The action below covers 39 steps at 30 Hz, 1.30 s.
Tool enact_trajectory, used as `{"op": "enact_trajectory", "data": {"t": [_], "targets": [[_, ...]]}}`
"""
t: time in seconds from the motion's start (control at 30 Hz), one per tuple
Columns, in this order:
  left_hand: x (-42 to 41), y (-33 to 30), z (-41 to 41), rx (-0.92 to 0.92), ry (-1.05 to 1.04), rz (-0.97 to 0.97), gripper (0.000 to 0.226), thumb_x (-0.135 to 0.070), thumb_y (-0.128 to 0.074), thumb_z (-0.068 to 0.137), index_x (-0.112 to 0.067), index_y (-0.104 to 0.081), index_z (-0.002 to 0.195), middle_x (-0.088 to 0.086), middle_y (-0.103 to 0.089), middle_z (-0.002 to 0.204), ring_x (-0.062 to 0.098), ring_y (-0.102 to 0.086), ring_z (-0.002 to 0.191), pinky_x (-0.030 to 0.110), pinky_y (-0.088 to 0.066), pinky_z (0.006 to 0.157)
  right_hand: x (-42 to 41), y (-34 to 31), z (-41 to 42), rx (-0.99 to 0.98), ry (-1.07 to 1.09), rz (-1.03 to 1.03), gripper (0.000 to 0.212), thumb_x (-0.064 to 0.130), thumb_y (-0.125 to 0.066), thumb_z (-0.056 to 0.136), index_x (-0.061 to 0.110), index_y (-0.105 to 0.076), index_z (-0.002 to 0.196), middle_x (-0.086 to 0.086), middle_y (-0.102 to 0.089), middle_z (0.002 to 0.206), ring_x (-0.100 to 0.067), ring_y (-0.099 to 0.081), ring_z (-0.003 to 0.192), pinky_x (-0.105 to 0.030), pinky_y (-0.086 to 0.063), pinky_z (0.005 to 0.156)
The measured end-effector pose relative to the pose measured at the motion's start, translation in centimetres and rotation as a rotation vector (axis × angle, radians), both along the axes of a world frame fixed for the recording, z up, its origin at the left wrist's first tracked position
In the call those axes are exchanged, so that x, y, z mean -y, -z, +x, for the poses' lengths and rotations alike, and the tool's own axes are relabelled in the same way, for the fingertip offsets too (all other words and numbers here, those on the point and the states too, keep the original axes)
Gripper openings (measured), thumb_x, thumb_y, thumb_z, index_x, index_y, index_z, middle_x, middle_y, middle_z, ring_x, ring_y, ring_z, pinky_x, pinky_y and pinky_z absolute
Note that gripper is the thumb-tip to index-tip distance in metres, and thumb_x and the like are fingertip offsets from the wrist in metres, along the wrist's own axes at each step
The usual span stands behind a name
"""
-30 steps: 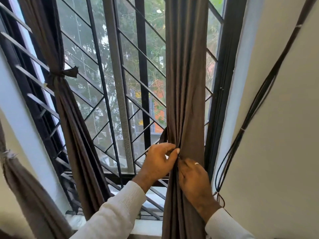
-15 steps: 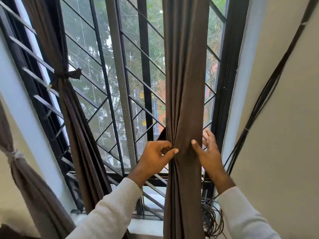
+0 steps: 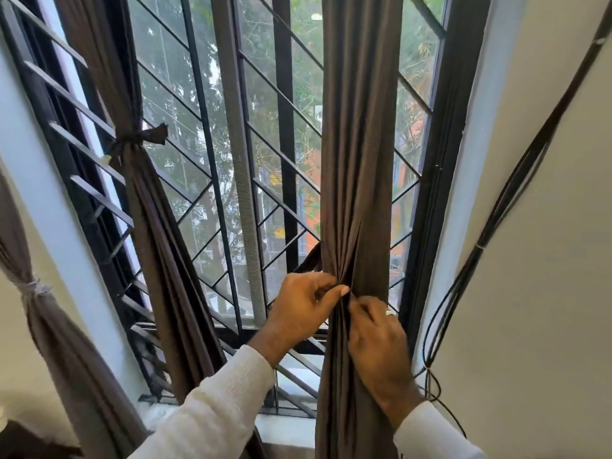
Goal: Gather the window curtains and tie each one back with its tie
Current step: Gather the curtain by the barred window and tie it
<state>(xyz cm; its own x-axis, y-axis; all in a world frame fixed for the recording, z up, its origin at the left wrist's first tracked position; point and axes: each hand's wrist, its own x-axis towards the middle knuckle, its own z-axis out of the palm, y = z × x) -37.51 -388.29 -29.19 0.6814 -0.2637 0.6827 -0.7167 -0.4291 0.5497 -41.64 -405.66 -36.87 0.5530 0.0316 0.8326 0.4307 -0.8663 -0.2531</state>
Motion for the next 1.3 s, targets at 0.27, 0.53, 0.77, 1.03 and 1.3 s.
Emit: {"op": "enact_trajectory", "data": {"t": [0.27,0.53,0.77,1.03,1.3], "targets": [[-0.2,-0.8,-0.5,0.027,-0.055,0.051,0.030,-0.039,-0.078,0.098,-0.029,-0.065,0.072,-0.016,-0.058,0.064,0.007,-0.058,0.059,0.019,-0.045,0.058,1.1,-1.2,0.0,-0.129,-0.208,-0.216,0.037,0.023,-0.055,0.103,0.015,-0.066,0.137,-0.003,-0.059,0.130,-0.023,-0.062,0.101,-0.038,-0.058,0.090],[-0.7,-0.9,-0.6,0.004,-0.011,0.015,0.052,-0.024,-0.078,0.100,-0.040,-0.047,0.063,-0.022,-0.050,0.056,0.002,-0.048,0.052,0.009,-0.036,0.057,4.0,-5.8,3.4,-0.212,-0.167,0.603,0.025,0.029,-0.077,0.097,0.026,-0.073,0.122,0.007,-0.076,0.112,-0.003,-0.071,0.097,-0.026,-0.061,0.082],[0.0,-0.7,-0.4,0.081,-0.125,0.072,0.034,-0.036,-0.074,0.100,-0.038,-0.057,0.070,-0.017,-0.060,0.062,0.004,-0.062,0.059,0.009,-0.044,0.059,0.2,-3.1,-0.3,0.056,-0.040,0.184,0.021,0.016,-0.070,0.101,0.012,-0.075,0.121,-0.001,-0.071,0.107,-0.016,-0.066,0.092,-0.027,-0.054,0.088],[0.1,-0.4,1.2,-0.125,0.134,-0.024,0.030,-0.035,-0.065,0.107,-0.022,-0.071,0.081,-0.008,-0.066,0.070,0.016,-0.066,0.064,0.041,-0.058,0.059,0.9,-1.1,0.9,-0.177,-0.306,0.053,0.044,0.021,-0.046,0.107,0.016,-0.060,0.149,0.002,-0.058,0.128,-0.017,-0.065,0.098,-0.035,-0.061,0.086],[-0.7,-0.6,1.1,-0.082,0.066,-0.063,0.042,-0.028,-0.081,0.098,-0.041,-0.058,0.065,-0.018,-0.049,0.057,0.004,-0.047,0.053,0.021,-0.041,0.057,3.0,-4.7,4.3,-0.251,-0.142,0.555,0.041,0.017,-0.073,0.100,0.024,-0.059,0.137,0.010,-0.061,0.130,-0.007,-0.059,0.120,-0.031,-0.054,0.098]]}}
